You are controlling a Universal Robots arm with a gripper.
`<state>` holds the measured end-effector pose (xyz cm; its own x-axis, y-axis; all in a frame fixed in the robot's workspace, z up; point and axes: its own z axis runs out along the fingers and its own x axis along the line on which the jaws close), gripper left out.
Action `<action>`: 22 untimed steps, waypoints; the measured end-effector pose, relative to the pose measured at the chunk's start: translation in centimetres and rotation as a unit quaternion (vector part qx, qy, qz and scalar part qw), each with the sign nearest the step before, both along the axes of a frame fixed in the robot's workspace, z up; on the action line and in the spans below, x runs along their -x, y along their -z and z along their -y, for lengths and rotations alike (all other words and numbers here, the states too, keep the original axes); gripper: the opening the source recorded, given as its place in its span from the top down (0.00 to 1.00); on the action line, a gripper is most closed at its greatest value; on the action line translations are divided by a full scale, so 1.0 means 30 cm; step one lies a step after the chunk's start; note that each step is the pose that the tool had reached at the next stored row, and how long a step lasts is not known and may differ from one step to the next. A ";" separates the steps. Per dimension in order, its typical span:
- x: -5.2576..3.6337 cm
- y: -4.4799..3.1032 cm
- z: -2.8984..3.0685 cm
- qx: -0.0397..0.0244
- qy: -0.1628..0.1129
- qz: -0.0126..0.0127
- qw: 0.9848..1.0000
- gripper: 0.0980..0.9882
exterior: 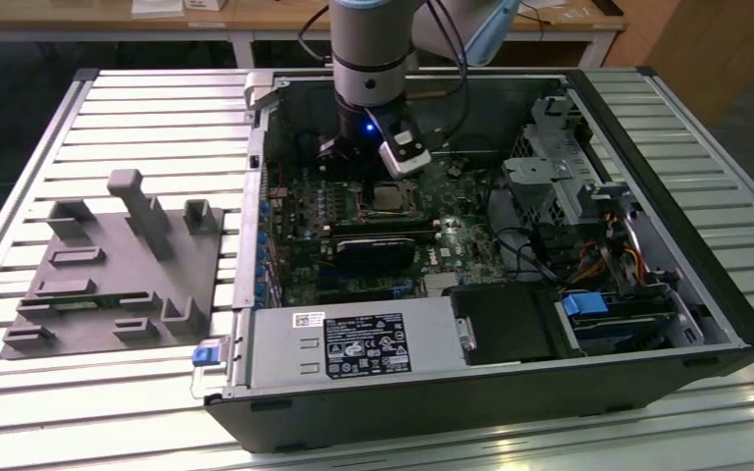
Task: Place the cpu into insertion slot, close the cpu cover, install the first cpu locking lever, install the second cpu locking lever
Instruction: 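Close the cpu cover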
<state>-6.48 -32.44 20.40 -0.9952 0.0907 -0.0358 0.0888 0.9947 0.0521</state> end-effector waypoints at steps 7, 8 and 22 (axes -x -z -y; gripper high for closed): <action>0.002 0.010 0.000 0.000 0.000 0.000 1.000 1.00; 0.002 0.011 0.000 0.000 0.000 0.000 1.000 1.00; 0.004 0.013 0.000 0.000 0.000 0.000 1.000 1.00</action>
<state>-6.59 -32.44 20.03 -0.9952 0.0908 -0.0359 0.0889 0.9947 0.0524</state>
